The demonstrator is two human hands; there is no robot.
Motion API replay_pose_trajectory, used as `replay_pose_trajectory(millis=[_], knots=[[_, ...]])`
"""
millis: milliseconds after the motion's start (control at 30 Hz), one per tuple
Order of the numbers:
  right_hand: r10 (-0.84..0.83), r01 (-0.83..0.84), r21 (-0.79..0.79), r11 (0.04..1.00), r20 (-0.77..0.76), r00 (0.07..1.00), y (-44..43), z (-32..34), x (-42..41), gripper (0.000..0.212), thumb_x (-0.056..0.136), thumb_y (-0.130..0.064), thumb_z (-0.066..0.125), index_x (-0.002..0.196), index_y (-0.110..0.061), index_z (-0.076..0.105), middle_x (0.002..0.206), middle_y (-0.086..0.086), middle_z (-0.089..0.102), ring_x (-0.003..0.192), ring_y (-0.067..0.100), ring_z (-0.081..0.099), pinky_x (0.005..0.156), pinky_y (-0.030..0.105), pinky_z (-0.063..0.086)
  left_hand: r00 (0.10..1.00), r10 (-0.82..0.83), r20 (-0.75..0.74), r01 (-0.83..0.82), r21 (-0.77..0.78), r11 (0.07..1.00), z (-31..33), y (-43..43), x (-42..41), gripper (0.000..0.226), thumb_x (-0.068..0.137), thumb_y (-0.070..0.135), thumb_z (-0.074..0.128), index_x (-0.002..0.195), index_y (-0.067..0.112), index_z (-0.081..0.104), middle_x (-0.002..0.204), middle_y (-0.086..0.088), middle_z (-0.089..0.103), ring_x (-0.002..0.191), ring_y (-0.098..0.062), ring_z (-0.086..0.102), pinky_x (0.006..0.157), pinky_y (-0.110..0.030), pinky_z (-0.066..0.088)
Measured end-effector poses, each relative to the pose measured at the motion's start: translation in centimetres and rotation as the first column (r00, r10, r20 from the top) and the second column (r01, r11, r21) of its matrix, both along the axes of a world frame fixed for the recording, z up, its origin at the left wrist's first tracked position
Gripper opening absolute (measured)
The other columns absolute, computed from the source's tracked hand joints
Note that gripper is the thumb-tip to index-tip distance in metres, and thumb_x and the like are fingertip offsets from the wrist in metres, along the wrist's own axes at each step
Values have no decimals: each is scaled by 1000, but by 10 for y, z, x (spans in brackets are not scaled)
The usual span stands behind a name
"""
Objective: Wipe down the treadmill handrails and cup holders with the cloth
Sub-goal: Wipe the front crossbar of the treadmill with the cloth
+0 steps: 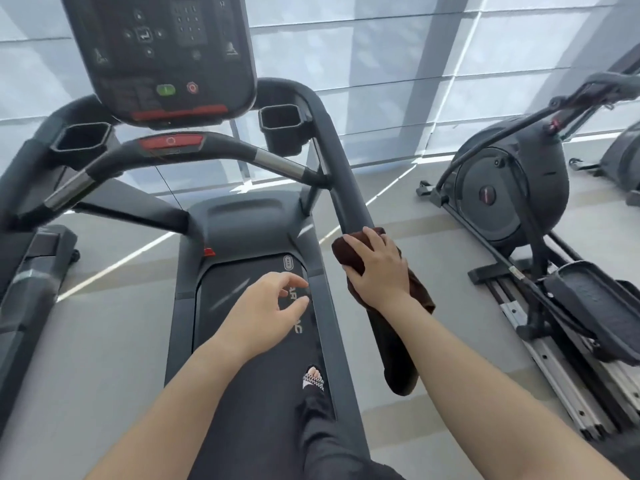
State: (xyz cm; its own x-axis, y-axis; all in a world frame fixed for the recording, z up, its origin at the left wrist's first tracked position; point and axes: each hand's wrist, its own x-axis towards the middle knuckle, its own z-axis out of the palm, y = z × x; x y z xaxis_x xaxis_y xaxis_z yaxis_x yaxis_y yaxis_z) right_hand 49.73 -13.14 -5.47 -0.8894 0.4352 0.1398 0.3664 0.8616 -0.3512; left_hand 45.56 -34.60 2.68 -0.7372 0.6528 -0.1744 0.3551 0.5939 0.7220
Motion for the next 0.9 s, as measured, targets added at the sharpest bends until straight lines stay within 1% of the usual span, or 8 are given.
replay_pose_trajectory(millis=[233, 333, 400, 533, 633, 700, 833, 900], knots=[[-15, 15, -21, 1000, -36, 999, 35, -2, -81, 50, 85, -35, 60, 133, -35, 45, 145, 7, 40, 130, 40, 34, 94, 60, 39, 994, -111, -17, 109, -65, 992, 4, 35, -101, 26, 87, 33, 55, 113, 33, 56, 119, 15, 55, 107, -4, 50, 92, -24, 42], [0, 0, 11, 1000, -37, 999, 50, -3, -124, 50, 84, -33, 62, 132, -34, 46, 144, 8, 42, 129, 40, 36, 93, 59, 39, 990, -131, -47, 127, -83, 988, 7, 58, -147, 25, 88, 31, 55, 112, 32, 57, 113, 17, 55, 105, -1, 49, 83, -12, 38], [5, -6, -7, 1000, -51, 999, 63, -3, -155, 50, 84, -31, 63, 131, -34, 47, 143, 8, 44, 129, 40, 36, 92, 59, 39, 991, -116, -68, 110, -86, 990, 6, 72, -179, 23, 87, 30, 54, 111, 32, 57, 111, 20, 55, 103, 2, 49, 79, -9, 37], [4, -19, -100, 995, -146, 989, 91, 1, -212, 49, 82, -25, 66, 129, -31, 51, 136, 6, 51, 123, 36, 45, 95, 54, 43, 981, -82, -174, 69, -80, 994, -4, 95, -243, 23, 87, 25, 57, 109, 29, 58, 109, 16, 58, 99, 6, 51, 92, -19, 42], [-53, -3, -191, 982, -287, 957, 102, 4, -232, 49, 81, -16, 69, 127, -24, 55, 128, 6, 56, 113, 31, 52, 96, 44, 44, 949, -131, -287, 92, -144, 985, -10, 104, -280, 26, 87, 26, 56, 113, 25, 58, 113, 13, 58, 107, -4, 51, 94, -26, 43], [-57, -20, -208, 978, -358, 932, 102, 5, -238, 50, 80, -12, 70, 127, -22, 56, 128, 7, 56, 114, 30, 53, 97, 42, 44, 918, -155, -366, 95, -176, 980, -12, 104, -296, 27, 86, 27, 55, 113, 23, 57, 115, 9, 58, 109, -10, 50, 93, -31, 44], [38, -166, -244, 955, -456, 889, 77, 12, -262, 51, 81, -13, 70, 129, -23, 55, 132, 5, 54, 120, 24, 50, 104, 38, 40, 855, -172, -489, 52, -249, 967, -13, 90, -326, 34, 80, 32, 51, 112, 22, 58, 115, 4, 58, 109, -17, 53, 90, -39, 47], [71, -236, -344, 909, -430, 900, 52, 11, -281, 49, 84, -20, 66, 131, -25, 51, 133, 2, 53, 122, 21, 48, 105, 38, 38, 825, -191, -532, 17, -314, 949, -16, 79, -345, 40, 78, 38, 47, 113, 22, 58, 115, 2, 59, 108, -20, 54, 89, -39, 47]])
